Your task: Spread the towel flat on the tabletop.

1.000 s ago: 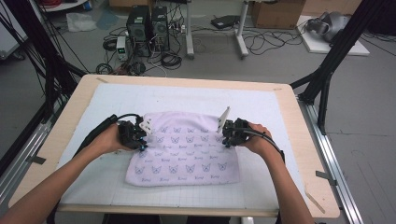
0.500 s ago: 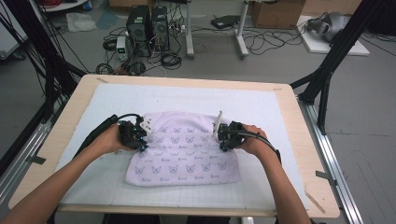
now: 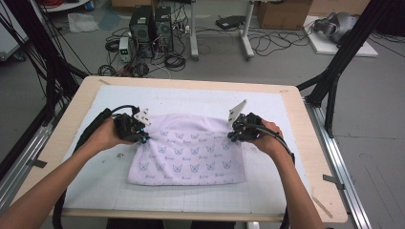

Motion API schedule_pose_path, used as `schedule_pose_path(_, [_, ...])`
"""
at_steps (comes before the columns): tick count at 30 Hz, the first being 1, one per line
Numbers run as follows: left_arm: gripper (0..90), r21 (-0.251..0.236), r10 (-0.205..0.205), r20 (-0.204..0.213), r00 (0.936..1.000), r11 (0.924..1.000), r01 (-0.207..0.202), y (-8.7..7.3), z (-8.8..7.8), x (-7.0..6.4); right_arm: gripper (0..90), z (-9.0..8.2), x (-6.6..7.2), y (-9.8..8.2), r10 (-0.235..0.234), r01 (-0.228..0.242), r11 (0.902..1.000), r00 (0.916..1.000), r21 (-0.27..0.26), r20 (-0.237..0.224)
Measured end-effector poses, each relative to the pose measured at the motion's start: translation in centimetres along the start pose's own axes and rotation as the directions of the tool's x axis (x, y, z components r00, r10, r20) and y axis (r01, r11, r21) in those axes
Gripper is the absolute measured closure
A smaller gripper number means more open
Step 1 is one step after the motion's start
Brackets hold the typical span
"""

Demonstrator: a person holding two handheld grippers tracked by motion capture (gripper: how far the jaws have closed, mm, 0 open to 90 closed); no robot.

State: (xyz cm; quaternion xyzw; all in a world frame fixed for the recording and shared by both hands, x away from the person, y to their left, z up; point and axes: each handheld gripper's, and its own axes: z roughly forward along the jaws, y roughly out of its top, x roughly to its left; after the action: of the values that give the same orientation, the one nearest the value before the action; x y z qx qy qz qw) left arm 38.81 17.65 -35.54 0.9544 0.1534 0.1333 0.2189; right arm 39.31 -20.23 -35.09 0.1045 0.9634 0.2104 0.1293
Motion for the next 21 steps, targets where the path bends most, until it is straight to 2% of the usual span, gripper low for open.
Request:
schedule_pose_path(1, [84.5,-0.017,-0.018,-0.011,0.9998,0.9997,0.018,0.2,-0.3,0.3,88.7,-0.5,-0.2,0.1,0.015,-0.014,0.9997,0.9994,-0.020,0.031])
schedule_pose_path(2, [84.5,-0.028,-0.021,-0.025,0.9995,0.9994,0.020,0.4,-0.7,0.7,88.7,-0.9,-0.6,0.1,0.033,-0.031,0.9984,0.9988,-0.048,0.037])
schedule_pose_path(3, [84.4,-0.043,-0.024,-0.057,0.9981,0.9988,0.022,0.6,-1.1,1.1,88.7,-1.4,-0.9,0.2,0.047,-0.043,0.9964,0.9966,-0.073,0.067])
schedule_pose_path(4, [84.5,-0.049,-0.031,-0.082,0.9962,0.9984,0.027,0.8,-1.5,1.6,88.7,-1.8,-1.3,0.3,0.057,-0.047,0.9942,0.9920,-0.096,0.112])
schedule_pose_path(5, [84.5,-0.063,-0.047,-0.104,0.9934,0.9972,0.040,1.0,-1.7,2.0,88.7,-2.2,-1.6,0.4,0.086,-0.070,0.9910,0.9855,-0.114,0.146])
schedule_pose_path(6, [84.5,-0.084,-0.064,-0.143,0.9877,0.9951,0.052,1.3,-2.0,2.7,88.7,-2.4,-1.8,0.5,0.099,-0.077,0.9897,0.9777,-0.121,0.185])
schedule_pose_path(8, [84.5,-0.119,-0.098,-0.202,0.9745,0.9901,0.075,1.8,-2.3,3.7,88.7,-2.8,-2.4,1.0,0.132,-0.092,0.9847,0.9469,-0.148,0.293])
schedule_pose_path(9, [84.4,-0.120,-0.106,-0.222,0.9692,0.9895,0.081,2.0,-2.0,4.2,88.7,-2.8,-2.6,1.3,0.153,-0.104,0.9811,0.9320,-0.163,0.328])
schedule_pose_path(10, [84.0,-0.108,-0.106,-0.223,0.9691,0.9907,0.083,2.1,-1.6,4.5,88.6,-2.6,-2.9,1.5,0.174,-0.123,0.9781,0.9244,-0.168,0.339])
schedule_pose_path(11, [82.4,-0.089,-0.106,-0.206,0.9728,0.9920,0.090,2.1,-1.0,4.9,88.4,-2.2,-3.3,1.8,0.174,-0.125,0.9799,0.9178,-0.156,0.357])
schedule_pose_path(12, [78.2,-0.065,-0.111,-0.186,0.9763,0.9928,0.101,2.0,-0.4,5.1,87.4,-1.7,-3.5,1.9,0.168,-0.125,0.9822,0.9184,-0.140,0.358])
schedule_pose_path(14, [61.2,-0.009,-0.129,-0.163,0.9781,0.9915,0.129,1.8,0.6,5.2,80.8,-0.6,-4.1,1.9,0.187,-0.160,0.9803,0.9388,-0.115,0.289])
schedule_pose_path(15, [56.6,-0.006,-0.138,-0.136,0.9811,0.9904,0.138,1.7,0.8,5.1,73.7,-0.2,-4.1,1.8,0.184,-0.160,0.9809,0.9453,-0.111,0.269])
schedule_pose_path(16, [53.1,-0.020,-0.128,-0.113,0.9854,0.9918,0.127,1.5,0.8,4.8,66.1,0.2,-4.0,1.7,0.186,-0.163,0.9802,0.9522,-0.113,0.242])
schedule_pose_path(17, [51.3,-0.038,-0.115,-0.098,0.9885,0.9930,0.112,1.3,0.7,4.3,65.1,0.3,-3.9,1.6,0.180,-0.161,0.9816,0.9600,-0.102,0.215])
schedule_pose_path(19, [50.8,-0.045,-0.078,-0.044,0.9960,0.9961,0.076,1.1,0.5,3.2,62.3,0.4,-3.2,1.4,0.121,-0.110,0.9902,0.9828,-0.086,0.139])
schedule_pose_path(21, [49.4,-0.062,-0.026,0.002,0.9997,0.9977,0.026,0.8,0.4,1.9,61.2,0.2,-2.2,1.2,0.077,-0.072,0.9951,0.9943,-0.068,0.073])
